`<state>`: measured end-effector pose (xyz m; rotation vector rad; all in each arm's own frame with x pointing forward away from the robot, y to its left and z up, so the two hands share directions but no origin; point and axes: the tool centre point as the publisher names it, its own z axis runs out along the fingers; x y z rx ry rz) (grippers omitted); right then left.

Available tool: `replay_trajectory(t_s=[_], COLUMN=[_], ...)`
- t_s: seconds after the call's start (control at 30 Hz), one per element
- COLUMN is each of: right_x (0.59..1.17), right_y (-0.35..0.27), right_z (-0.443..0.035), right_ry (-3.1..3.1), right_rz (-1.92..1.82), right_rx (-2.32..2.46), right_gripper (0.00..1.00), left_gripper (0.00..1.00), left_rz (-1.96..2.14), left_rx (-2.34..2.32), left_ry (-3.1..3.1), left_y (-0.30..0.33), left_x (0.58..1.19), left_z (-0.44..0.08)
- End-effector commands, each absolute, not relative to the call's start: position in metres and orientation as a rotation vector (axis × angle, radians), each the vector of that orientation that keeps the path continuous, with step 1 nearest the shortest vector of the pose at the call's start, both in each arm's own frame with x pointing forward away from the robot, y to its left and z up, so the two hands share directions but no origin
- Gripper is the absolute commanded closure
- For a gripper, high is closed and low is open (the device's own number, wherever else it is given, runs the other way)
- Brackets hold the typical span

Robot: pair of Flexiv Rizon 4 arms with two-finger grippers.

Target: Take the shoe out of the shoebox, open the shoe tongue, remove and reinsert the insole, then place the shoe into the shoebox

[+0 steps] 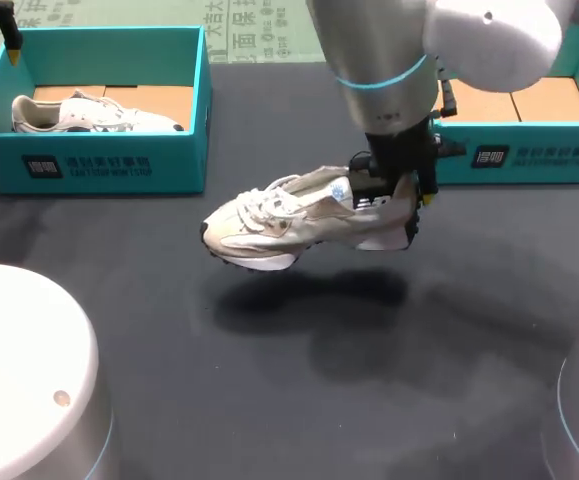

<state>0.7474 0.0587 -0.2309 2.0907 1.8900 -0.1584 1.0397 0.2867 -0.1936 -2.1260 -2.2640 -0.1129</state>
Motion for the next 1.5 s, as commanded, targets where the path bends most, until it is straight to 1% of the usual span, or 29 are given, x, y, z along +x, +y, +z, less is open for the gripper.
replay_trajectory(t_s=[0.03, 0.6, 1.0, 1.5], right_x=[0.742, 0.726, 0.711, 0.702], right_y=[0.074, 0.101, 0.102, 0.091], right_z=[-0.25, -0.32, -0.346, -0.367], right_ry=[1.881, 1.93, 1.887, 1.884], right_rz=[-0.15, -0.146, -0.156, -0.189], right_rx=[2.095, 2.114, 2.151, 2.193], right_gripper=[1.0, 1.0, 1.0, 1.0], left_gripper=[0.0, 0.0, 0.0, 0.0], left_rz=[-0.119, -0.119, -0.119, -0.119], left_rx=[-2.126, -2.126, -2.126, -2.126], left_ry=[-2.264, -2.264, -2.264, -2.264], left_y=[0.287, 0.287, 0.287, 0.287], left_x=[1.039, 1.039, 1.039, 1.039], left_z=[-0.193, -0.193, -0.193, -0.193])
